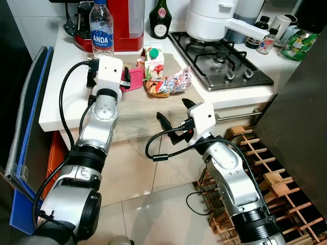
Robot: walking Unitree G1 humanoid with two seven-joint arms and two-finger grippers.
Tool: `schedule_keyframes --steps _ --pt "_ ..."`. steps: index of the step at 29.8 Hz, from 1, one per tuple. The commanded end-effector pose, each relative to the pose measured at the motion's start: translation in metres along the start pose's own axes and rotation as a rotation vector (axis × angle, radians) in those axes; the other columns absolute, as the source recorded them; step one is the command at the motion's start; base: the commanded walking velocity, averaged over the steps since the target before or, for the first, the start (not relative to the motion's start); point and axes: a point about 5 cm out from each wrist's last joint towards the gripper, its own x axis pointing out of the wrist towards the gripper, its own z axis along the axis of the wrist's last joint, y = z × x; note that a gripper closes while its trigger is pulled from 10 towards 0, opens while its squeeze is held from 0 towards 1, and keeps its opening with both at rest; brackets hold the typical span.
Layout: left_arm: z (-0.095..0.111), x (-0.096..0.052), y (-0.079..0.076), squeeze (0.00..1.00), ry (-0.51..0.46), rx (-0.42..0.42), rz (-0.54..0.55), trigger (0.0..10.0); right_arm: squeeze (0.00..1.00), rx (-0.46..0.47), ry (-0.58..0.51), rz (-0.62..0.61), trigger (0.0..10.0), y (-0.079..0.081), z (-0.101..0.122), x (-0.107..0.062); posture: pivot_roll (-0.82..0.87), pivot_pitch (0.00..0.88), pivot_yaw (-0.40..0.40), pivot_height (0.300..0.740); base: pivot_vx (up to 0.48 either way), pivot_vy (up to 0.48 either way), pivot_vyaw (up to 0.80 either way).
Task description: Restocking fridge
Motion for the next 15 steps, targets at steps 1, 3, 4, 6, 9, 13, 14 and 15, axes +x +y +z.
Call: schedule_keyframes --steps 1,3,4,6,9,13,14,15 --pt "0.005 0.001 0.003 0.0 -0.026 -0.017 -0.016 10.0 0.0 -0.007 -0.009 -0.009 10.0 -0.003 0.004 0.001 0.04 0.0 -0.076 0.74 0.0 0.0 0.0" --pt "0.006 0.003 0.013 0.0 -0.035 -0.011 -0.011 10.0 0.0 -0.008 -0.009 -0.008 10.0 -0.003 0.004 0.001 0.04 0.0 -0.075 0.74 0.0 0.0 0.0" --pt "0.008 0.004 0.019 0.0 -0.043 0.0 -0.005 10.0 0.0 -0.008 -0.01 -0.009 10.0 -0.004 0.004 0.001 0.04 0.0 -0.074 0.74 0.0 0.0 0.0" --pt "0.015 0.005 0.029 0.0 -0.076 0.027 -0.002 10.0 0.0 -0.007 -0.013 -0.018 10.0 -0.006 0.004 0.001 0.04 0.0 -0.068 0.74 0.0 0.0 0.0" --pt "0.022 0.001 0.025 0.0 -0.123 0.06 -0.086 10.0 0.0 0.023 -0.031 -0.09 10.0 -0.014 0.007 0.002 0.04 0.0 -0.053 0.74 0.0 0.0 0.0" --pt "0.021 -0.018 0.003 0.0 -0.16 0.061 -0.226 10.0 0.0 0.087 -0.045 -0.312 10.0 -0.044 0.009 -0.002 0.03 0.0 -0.023 0.74 0.0 0.0 0.0" --pt "0.022 -0.021 0.001 0.0 -0.166 0.055 -0.238 10.0 0.0 0.086 -0.043 -0.331 10.0 -0.047 0.008 -0.002 0.03 0.0 -0.021 0.74 0.0 0.0 0.0" --pt "0.022 -0.021 0.001 0.0 -0.166 0.055 -0.238 10.0 0.0 0.086 -0.043 -0.331 10.0 -0.047 0.008 -0.002 0.03 0.0 -0.021 0.74 0.0 0.0 0.0"
